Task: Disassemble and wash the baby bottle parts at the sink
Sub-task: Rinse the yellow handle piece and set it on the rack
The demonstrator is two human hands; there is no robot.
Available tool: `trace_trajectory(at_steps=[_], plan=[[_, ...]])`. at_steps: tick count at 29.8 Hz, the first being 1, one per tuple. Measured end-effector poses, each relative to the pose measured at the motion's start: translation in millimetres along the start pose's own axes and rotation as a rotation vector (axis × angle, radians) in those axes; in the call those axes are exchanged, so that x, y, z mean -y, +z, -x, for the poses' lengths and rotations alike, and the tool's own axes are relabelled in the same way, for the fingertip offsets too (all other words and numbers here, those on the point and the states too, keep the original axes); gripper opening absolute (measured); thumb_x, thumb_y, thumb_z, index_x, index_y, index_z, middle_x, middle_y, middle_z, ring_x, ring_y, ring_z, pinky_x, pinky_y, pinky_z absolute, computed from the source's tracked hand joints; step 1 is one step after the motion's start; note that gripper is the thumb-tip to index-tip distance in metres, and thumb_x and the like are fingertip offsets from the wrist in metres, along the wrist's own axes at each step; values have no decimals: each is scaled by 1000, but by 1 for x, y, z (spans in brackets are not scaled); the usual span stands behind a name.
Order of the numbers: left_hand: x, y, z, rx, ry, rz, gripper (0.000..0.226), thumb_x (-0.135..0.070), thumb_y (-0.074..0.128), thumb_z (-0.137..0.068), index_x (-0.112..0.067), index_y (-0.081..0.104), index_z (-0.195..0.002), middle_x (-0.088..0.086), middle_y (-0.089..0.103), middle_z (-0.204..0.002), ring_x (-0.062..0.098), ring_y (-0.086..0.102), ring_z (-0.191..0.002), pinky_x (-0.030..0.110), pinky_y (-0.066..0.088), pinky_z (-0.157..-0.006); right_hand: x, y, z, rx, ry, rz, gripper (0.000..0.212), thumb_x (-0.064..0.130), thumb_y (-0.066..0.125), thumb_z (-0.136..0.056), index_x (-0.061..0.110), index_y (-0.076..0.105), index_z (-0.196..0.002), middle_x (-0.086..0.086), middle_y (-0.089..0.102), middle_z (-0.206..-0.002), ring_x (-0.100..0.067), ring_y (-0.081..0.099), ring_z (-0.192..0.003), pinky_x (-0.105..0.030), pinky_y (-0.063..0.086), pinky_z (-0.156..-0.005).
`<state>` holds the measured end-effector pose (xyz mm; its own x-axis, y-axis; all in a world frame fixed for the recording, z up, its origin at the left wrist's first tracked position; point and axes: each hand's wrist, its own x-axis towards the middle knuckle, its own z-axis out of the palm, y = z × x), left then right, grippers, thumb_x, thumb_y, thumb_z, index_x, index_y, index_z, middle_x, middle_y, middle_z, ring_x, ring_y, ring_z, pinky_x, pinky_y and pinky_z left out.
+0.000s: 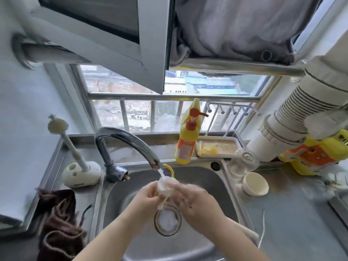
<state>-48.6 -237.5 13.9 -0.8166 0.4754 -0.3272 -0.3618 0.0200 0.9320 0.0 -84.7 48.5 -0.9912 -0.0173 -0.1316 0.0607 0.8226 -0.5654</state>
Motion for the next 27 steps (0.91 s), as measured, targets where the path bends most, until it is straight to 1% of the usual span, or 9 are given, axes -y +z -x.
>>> trace_trajectory(at_steps=[2, 7, 11, 14, 16, 18, 21, 23, 27], plan=[[-1, -8, -2, -1, -19, -8, 33, -28, 73, -76, -4, 66, -97, 5, 65, -80, 14, 57, -75, 18, 44, -65, 3, 5, -5, -41, 33, 47, 37, 41, 38, -97, 49, 41, -133, 6, 60, -108, -13, 56, -103, -28, 43, -83], [7, -17, -12, 8, -31, -36, 27, -17, 62, -77, 1, 61, -97, 5, 66, -81, 8, 59, -73, 13, 45, -61, 4, 16, -9, -78, 26, 122, 43, 40, 31, -96, 51, 33, -137, 6, 55, -99, -15, 54, -99, -30, 42, -77], [11, -20, -16, 33, -80, -1, 8, -3, 53, -93, -1, 59, -97, 4, 66, -79, 10, 60, -71, 15, 44, -58, -8, 15, -16, -136, 106, 92, 38, 40, 32, -98, 43, 44, -134, 8, 48, -88, -18, 56, -95, -29, 39, -72], [9, -20, -18, 46, -71, 34, 19, -13, 60, -80, -4, 59, -97, 4, 64, -81, 8, 57, -70, 15, 43, -61, -6, 14, -15, -6, 5, 104, 41, 40, 33, -97, 44, 39, -137, 6, 55, -98, -16, 55, -99, -25, 37, -74], [11, -19, -21, 54, -77, 38, 5, -6, 57, -89, -5, 58, -94, 3, 63, -79, 9, 57, -71, 16, 43, -62, -13, 12, -19, -42, 36, 108, 41, 35, 33, -99, 40, 37, -139, 3, 54, -98, -18, 55, -99, -27, 39, -74], [10, -17, -22, 73, -82, 58, 9, -2, 48, -94, -4, 57, -91, 6, 60, -78, 8, 56, -66, 16, 42, -59, -16, 14, -22, -63, 87, 31, 45, 28, 37, -99, 40, 32, -142, 1, 52, -95, -21, 55, -97, -29, 41, -75], [5, -15, -25, 35, -71, 105, 13, -11, 61, -87, -1, 56, -92, 7, 58, -73, 4, 55, -55, 13, 41, -49, -8, 22, -24, 19, 15, 2, 51, 21, 41, -98, 39, 28, -144, -1, 58, -111, -22, 56, -102, -34, 45, -85], [5, -15, -26, 14, -63, 84, 15, -15, 56, -93, 0, 56, -90, 7, 57, -69, 2, 51, -49, 11, 39, -46, -16, 23, -32, -25, 71, -15, 55, 17, 42, -96, 36, 28, -145, -1, 59, -119, -22, 56, -108, -35, 46, -90], [1, -20, -25, -61, -58, 29, 26, -24, 51, -95, 0, 58, -88, 6, 61, -69, 7, 50, -53, 18, 40, -50, -15, 25, -33, -33, 16, -21, 46, 29, 42, -97, 32, 35, -143, 0, 61, -124, -20, 56, -111, -31, 46, -90]])
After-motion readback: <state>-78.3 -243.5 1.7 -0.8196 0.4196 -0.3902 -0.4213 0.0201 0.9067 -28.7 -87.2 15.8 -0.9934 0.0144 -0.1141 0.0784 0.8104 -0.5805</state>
